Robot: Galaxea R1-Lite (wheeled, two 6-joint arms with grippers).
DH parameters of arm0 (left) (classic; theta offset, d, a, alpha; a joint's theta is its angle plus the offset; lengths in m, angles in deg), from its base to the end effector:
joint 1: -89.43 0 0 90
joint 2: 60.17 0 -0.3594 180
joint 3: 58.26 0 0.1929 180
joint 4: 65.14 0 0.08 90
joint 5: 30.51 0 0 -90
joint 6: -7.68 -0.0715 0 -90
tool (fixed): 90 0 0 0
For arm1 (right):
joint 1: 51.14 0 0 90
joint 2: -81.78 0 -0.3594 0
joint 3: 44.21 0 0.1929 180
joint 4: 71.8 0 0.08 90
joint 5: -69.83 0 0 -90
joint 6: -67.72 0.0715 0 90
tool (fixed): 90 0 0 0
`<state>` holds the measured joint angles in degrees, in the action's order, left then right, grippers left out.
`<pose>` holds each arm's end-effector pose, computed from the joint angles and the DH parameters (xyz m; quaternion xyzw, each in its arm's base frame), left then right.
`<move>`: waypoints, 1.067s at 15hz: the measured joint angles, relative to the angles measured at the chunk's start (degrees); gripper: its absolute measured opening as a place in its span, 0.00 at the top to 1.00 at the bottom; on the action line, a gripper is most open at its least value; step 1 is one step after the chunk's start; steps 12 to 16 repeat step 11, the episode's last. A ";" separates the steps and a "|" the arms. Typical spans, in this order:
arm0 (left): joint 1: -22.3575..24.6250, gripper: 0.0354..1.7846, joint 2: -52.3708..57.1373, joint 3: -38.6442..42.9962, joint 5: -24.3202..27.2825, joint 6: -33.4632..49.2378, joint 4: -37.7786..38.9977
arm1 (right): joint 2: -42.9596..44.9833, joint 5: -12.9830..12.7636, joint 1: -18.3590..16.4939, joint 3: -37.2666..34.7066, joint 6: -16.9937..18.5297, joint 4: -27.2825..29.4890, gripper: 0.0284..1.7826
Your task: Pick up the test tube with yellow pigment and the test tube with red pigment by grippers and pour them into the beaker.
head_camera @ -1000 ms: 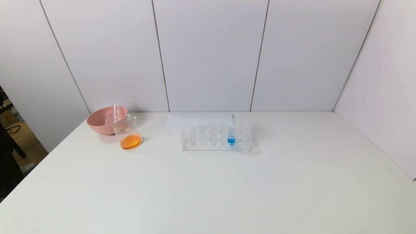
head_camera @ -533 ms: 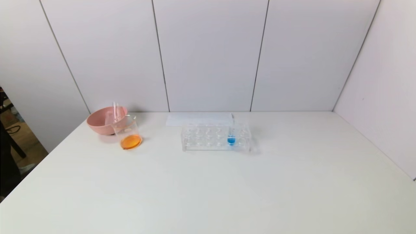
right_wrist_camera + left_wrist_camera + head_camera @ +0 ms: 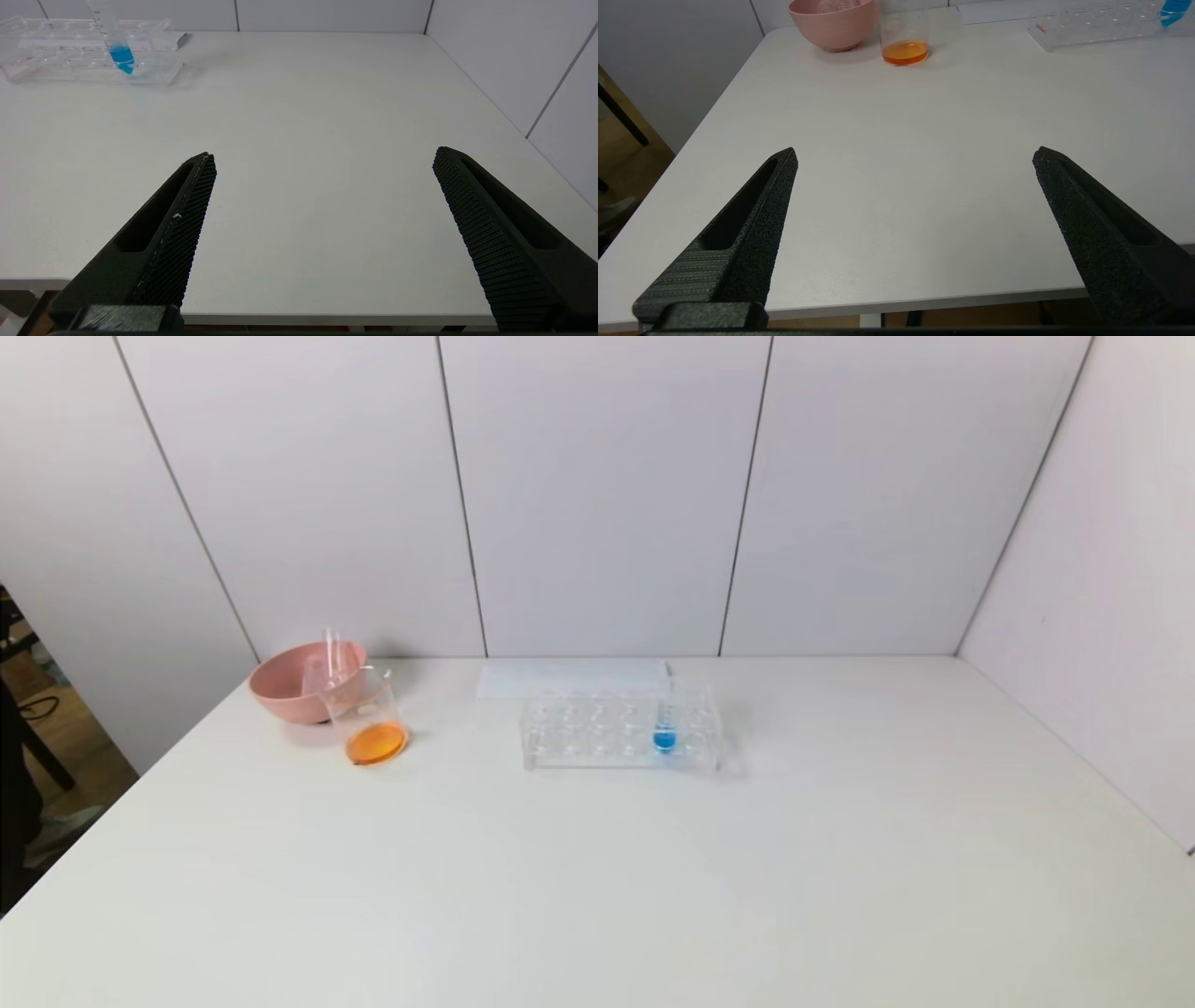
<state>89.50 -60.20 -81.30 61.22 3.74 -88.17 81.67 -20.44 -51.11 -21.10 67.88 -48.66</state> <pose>-0.0304 -0.0022 0.0755 0.0344 -0.0003 -0.0145 0.9993 -0.0303 -0.0004 0.0757 0.0014 0.0012 -0.0021 1.0000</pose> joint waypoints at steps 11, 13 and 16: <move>0.00 0.01 -0.02 0.00 0.05 -0.02 0.00 | 0.00 0.00 0.02 0.00 0.13 0.00 0.05; 0.00 0.01 -0.02 0.00 0.05 -0.02 0.00 | 0.00 0.00 0.02 0.00 0.13 0.00 0.05; 0.00 0.01 -0.02 0.00 0.05 -0.02 0.00 | 0.00 0.00 0.02 0.00 0.13 0.00 0.05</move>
